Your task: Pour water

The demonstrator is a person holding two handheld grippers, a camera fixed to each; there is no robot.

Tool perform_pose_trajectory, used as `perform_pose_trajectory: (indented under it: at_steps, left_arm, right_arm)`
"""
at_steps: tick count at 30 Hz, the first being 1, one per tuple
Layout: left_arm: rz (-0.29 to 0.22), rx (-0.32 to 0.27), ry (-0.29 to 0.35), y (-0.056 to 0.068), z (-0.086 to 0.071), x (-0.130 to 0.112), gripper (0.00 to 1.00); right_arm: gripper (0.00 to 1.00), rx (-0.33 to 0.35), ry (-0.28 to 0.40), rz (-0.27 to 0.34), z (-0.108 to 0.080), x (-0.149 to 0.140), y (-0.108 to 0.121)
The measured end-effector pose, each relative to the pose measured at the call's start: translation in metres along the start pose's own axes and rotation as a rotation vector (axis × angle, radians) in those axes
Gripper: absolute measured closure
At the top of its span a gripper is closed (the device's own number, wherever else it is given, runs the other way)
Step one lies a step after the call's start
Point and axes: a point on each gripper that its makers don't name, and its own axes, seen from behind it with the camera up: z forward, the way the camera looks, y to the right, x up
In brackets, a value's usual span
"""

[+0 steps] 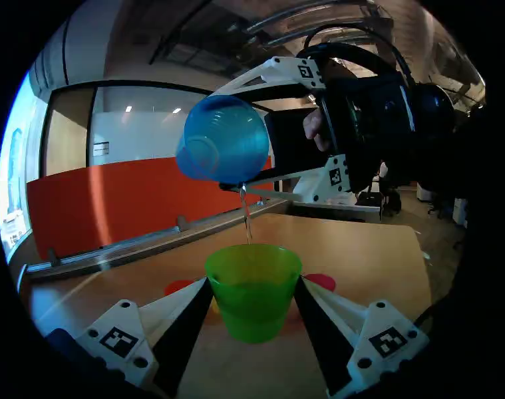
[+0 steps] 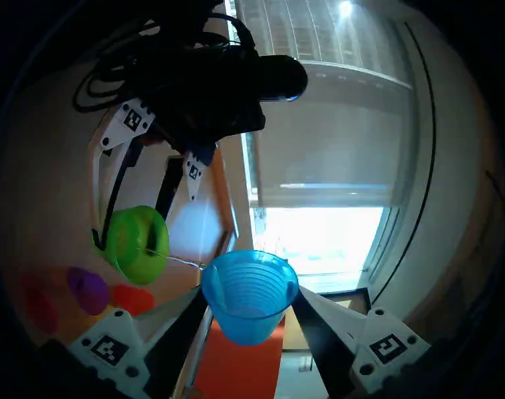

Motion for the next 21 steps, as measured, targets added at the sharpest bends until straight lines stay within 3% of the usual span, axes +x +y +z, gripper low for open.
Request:
perform_pose_trajectory:
  at_steps: [21]
  left_arm:
    - [0.0, -0.001, 0.004, 0.0007, 0.0018, 0.0022, 0.17]
  right_arm:
    - [0.1, 0.0, -0.011, -0.047, 0.0015, -0.0052, 0.0029]
